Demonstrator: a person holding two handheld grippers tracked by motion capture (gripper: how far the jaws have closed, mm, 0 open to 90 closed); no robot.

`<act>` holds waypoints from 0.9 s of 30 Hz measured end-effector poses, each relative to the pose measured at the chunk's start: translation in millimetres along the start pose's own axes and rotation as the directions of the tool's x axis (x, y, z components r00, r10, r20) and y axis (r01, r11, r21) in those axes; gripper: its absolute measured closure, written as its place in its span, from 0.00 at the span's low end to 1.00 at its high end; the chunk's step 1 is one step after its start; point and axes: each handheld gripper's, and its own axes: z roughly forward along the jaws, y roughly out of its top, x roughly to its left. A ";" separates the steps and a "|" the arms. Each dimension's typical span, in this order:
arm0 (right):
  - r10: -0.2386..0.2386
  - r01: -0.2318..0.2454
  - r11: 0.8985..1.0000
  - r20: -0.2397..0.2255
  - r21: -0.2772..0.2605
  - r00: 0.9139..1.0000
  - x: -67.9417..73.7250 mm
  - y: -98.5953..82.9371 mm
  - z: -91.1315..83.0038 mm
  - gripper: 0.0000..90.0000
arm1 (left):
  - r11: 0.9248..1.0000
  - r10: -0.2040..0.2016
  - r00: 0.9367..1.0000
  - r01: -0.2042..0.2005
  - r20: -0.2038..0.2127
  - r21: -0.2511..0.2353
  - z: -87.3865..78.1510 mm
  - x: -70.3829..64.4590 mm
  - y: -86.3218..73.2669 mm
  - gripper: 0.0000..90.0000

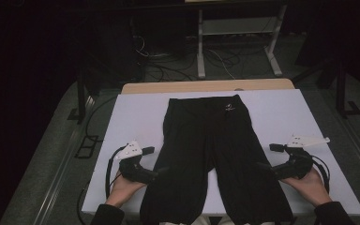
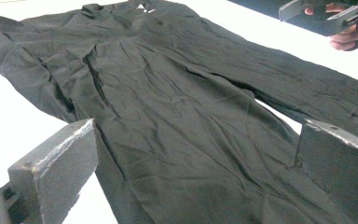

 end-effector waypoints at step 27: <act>-0.027 0.026 0.999 0.033 0.034 0.999 3.8 9.6 4.2 0.00 | 1.000 -0.012 1.000 0.012 -0.004 -0.001 0.3 -1.7 -1.1 0.00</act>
